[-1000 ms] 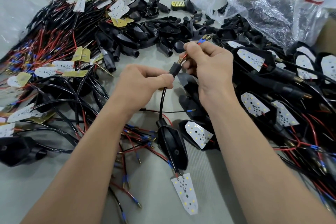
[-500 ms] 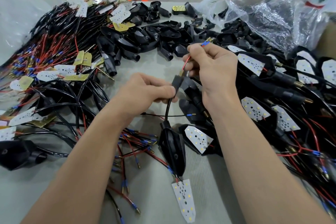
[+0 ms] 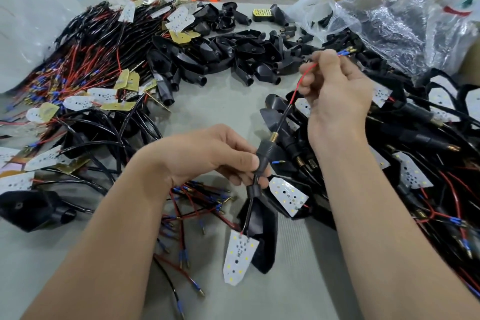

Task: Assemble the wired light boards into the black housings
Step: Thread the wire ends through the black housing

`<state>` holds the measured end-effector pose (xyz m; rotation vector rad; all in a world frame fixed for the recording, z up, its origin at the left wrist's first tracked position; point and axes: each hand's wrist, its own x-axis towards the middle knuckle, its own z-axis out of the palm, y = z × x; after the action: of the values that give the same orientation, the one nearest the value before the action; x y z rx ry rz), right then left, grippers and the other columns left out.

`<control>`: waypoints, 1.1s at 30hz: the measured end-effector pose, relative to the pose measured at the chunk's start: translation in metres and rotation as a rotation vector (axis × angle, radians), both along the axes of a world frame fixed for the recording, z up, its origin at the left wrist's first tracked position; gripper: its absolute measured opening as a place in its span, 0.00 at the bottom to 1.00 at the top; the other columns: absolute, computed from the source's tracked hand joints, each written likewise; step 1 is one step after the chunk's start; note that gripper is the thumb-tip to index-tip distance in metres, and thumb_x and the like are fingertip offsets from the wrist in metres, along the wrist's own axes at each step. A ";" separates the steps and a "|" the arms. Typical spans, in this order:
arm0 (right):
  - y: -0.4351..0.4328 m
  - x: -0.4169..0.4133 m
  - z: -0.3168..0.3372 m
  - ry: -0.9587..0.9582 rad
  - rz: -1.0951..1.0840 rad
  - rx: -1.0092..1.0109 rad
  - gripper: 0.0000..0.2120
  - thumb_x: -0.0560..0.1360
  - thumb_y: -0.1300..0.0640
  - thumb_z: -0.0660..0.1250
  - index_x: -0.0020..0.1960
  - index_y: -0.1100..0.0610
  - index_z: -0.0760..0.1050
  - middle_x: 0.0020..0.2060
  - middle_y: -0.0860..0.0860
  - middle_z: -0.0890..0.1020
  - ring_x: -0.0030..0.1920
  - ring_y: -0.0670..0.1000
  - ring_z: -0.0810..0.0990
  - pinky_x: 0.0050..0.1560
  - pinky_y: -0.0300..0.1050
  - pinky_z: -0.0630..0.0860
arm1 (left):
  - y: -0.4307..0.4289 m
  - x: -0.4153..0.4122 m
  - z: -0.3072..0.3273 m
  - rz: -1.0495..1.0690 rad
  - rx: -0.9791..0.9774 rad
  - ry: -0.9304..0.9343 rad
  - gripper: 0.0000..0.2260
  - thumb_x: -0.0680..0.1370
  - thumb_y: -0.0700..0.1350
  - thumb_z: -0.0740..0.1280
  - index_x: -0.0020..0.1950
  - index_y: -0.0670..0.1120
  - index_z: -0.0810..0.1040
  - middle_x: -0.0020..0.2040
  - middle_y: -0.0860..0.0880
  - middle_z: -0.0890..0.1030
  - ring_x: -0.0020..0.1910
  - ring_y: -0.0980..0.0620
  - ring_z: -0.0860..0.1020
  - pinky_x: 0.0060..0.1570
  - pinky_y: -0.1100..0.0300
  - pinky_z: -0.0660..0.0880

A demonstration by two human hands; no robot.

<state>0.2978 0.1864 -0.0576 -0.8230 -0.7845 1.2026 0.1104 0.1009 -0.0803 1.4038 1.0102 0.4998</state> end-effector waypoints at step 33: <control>-0.007 -0.011 -0.004 -0.286 0.295 -0.024 0.08 0.81 0.61 0.65 0.45 0.61 0.79 0.37 0.59 0.83 0.30 0.50 0.77 0.33 0.43 0.72 | 0.006 0.001 0.003 0.424 0.082 0.122 0.15 0.76 0.36 0.70 0.54 0.54 0.86 0.33 0.48 0.78 0.30 0.52 0.78 0.32 0.64 0.74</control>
<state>0.2865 0.1792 -0.0618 -0.9345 -1.1578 1.3730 0.1110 0.1072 -0.0772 1.3049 1.4114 0.7792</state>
